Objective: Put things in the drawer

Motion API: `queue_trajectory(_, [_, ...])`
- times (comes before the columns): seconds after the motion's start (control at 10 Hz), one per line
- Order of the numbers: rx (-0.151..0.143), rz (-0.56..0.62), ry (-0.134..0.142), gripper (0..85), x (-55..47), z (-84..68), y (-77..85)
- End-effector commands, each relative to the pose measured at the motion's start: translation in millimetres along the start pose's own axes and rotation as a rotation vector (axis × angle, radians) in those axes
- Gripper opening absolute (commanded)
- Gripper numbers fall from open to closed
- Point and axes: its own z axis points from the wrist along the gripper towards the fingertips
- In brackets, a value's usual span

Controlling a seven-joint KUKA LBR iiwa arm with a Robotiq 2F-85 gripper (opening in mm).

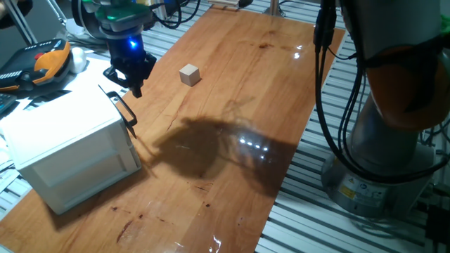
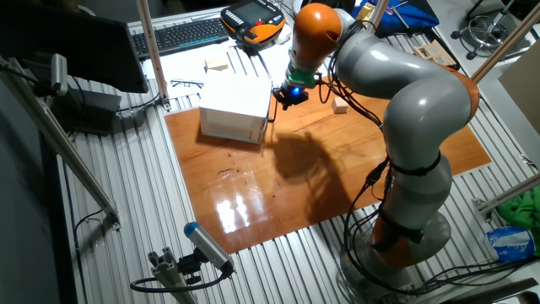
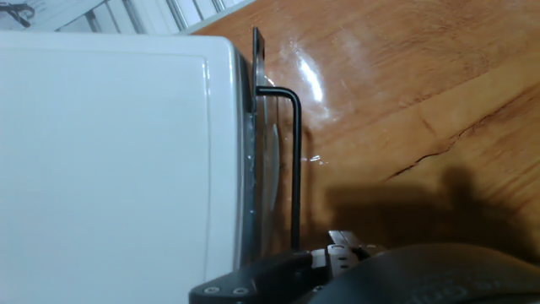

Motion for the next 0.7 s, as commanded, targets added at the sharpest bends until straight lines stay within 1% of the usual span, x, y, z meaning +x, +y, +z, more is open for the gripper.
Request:
queue_trajectory(0.0, [-0.001,0.006,-0.001,0.0,-0.9,1.0,2.0])
queue_trajectory(0.1, [0.000,0.020,0.003,0.0,-2.3,2.1,4.7])
queue_trajectory(0.2, [0.018,0.019,0.012,0.0,-4.3,2.7,7.7])
queue_trajectory(0.3, [0.020,0.024,0.013,0.0,-5.3,4.6,11.1])
queue_trajectory(0.5, [0.012,0.036,0.010,0.0,-7.6,10.6,15.6])
queue_trajectory(0.6, [0.010,0.038,0.010,0.0,-8.2,11.3,15.7])
